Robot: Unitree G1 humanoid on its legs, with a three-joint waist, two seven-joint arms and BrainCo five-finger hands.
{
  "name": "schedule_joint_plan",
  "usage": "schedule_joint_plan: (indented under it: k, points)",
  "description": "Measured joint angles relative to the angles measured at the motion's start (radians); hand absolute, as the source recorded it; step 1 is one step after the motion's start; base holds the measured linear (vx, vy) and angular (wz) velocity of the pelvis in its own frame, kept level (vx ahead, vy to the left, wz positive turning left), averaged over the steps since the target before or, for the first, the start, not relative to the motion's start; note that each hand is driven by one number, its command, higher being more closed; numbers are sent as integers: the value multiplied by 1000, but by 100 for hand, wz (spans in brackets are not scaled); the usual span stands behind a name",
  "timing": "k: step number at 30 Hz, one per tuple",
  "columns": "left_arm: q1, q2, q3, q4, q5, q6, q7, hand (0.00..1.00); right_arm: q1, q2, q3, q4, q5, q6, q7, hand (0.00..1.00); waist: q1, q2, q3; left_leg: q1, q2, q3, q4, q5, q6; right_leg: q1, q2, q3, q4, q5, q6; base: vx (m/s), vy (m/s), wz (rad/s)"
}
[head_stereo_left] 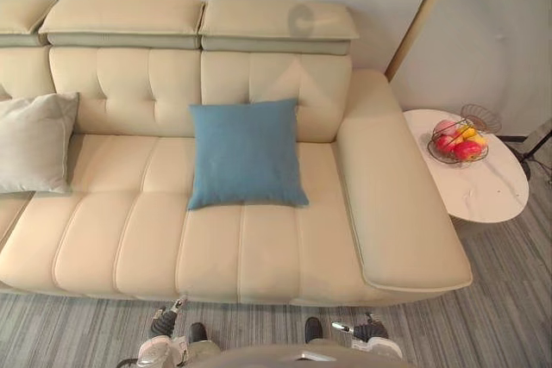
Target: Pick up cushions and gather them together orderly.
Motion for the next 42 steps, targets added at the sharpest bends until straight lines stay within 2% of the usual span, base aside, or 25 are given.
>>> schedule_joint_plan:
  k: [3,5,6,7,8,10,11,13,14,16,17,18,21,22,23,24,25,26,28,29,30,31,33,36,42]
  points:
    - [-14,2,25,1,0,1,2,0,-31,4,0,-1,1,0,-1,0,9,-11,27,7,1,45,44,-23,2,-24,2,47,37,10,-14,-66,17,-51]
    - [-32,4,25,-2,-1,3,5,0,-36,13,6,-13,3,-2,-3,0,15,-34,39,-71,2,44,159,-92,36,-82,2,26,63,54,-71,-174,44,-65]
    - [-45,1,28,-11,-2,4,7,0,-43,13,19,-14,4,-1,-4,0,36,-14,33,-111,7,25,199,-114,92,-110,18,24,36,115,-129,-209,40,-90]
    - [-46,-12,34,-15,-3,4,12,0,-58,8,18,-21,10,0,-8,0,44,22,52,-135,56,34,225,-110,78,-128,34,-41,111,81,-146,-236,12,-58]
    - [-56,-1,31,-27,-4,4,18,0,-44,27,19,-19,22,-1,-13,0,33,23,57,-161,64,7,232,-97,78,-176,26,-112,432,-121,-136,-218,-18,-5]
    - [-60,13,35,-49,-21,4,20,0,-44,45,13,-12,38,0,-17,0,38,-7,55,-173,53,-24,231,-74,80,-156,-1,-149,632,-219,-114,-123,-76,47]
    - [-59,19,47,-52,-23,4,22,0,-36,59,21,-10,38,0,-16,0,46,-25,52,-194,49,-45,231,-47,72,-128,-15,-160,689,-251,-84,-118,-123,45]
    - [-60,14,71,-54,-23,6,26,0,-51,67,20,-11,38,1,-15,0,55,-43,47,-216,43,-55,226,-10,56,-127,-1,-166,655,-272,-50,-200,-164,24]
    - [-57,-8,81,-54,-27,9,37,0,-63,57,20,-13,38,0,-19,0,79,-18,40,-230,64,-56,187,23,65,-81,42,-169,519,-297,-25,-218,-182,-4]
    - [-48,-22,87,-56,-54,8,41,0,-88,56,22,-16,38,0,-23,0,97,-19,49,-251,63,-43,170,72,48,-58,49,-175,438,-375,-48,-224,-161,0]
    - [-58,-37,73,-48,-61,14,44,0,-100,45,21,-22,38,1,-26,0,94,29,69,-257,83,-50,139,112,75,-51,73,-211,412,-352,-63,-346,-160,38]
    - [-51,-48,63,-49,-61,14,43,0,-92,45,21,-24,39,1,-36,0,90,49,71,-247,93,-35,117,122,87,-43,81,-226,412,-348,-69,-354,-126,49]
    - [-39,-74,64,-57,-63,9,47,0,-56,46,24,-51,40,3,-45,0,87,64,73,-223,102,16,80,107,80,-30,78,-253,417,-354,-72,-195,-30,42]
    - [-38,-76,64,-57,-62,9,48,0,-58,42,24,-60,39,3,-47,0,81,76,71,-222,102,39,76,82,78,-33,71,-259,416,-349,-78,-139,62,13]
    - [-39,-78,64,-56,-62,9,48,0,-60,46,25,-59,40,3,-49,0,74,54,77,-225,100,92,84,43,70,-39,44,-266,397,-321,-100,-115,85,5]
    - [-43,-73,67,-57,-63,8,47,0,-60,49,24,-59,40,3,-51,0,75,50,81,-227,98,99,110,43,72,-38,33,-265,389,-311,-101,-85,111,-10]
    - [-49,-72,66,-57,-62,6,46,0,-59,47,20,-54,40,3,-56,0,77,46,81,-232,88,90,214,38,79,-36,15,-256,380,-294,-92,-65,143,-23]
    - [-44,-76,65,-54,-60,6,47,0,-50,41,21,-52,41,4,-59,0,66,47,79,-224,67,65,368,-51,99,-33,-2,-246,374,-276,-73,-74,152,-20]
    - [-44,-82,66,-54,-61,6,45,0,-53,42,14,-48,48,6,-58,0,56,57,80,-234,64,68,410,-92,95,-32,-1,-234,362,-257,-57,-77,165,-15]
    - [-42,-81,66,-55,-59,6,44,0,-57,42,5,-47,49,8,-58,0,57,49,79,-231,53,71,394,-89,96,-28,-1,-226,341,-246,-52,-87,178,0]
    - [-41,-59,63,-52,-58,11,42,0,-58,60,-2,-29,51,15,-54,0,41,24,64,-204,11,78,278,-47,83,-16,-10,-220,265,-207,-66,-48,159,9]
    - [-38,-43,59,-50,-58,13,41,0,-55,71,-18,8,57,19,-51,0,38,-14,51,-176,-32,73,201,-38,83,-5,-30,-220,210,-173,-51,-22,139,4]
    - [-38,-37,62,-36,-58,15,41,0,-60,74,-59,39,59,26,-42,0,38,-17,48,-111,-74,78,71,14,98,20,-35,-201,157,-151,-51,-51,132,-9]
    - [-32,-27,23,-10,-39,16,37,0,-54,69,-112,68,69,26,-42,0,13,-11,44,-44,-124,49,-49,21,91,65,-39,-180,106,-146,-58,-20,106,18]
    - [-32,-6,3,39,-18,16,21,0,-68,43,-125,110,69,42,-41,0,7,9,19,-11,-134,32,-49,22,91,109,-31,-161,65,-146,-59,25,41,-6]
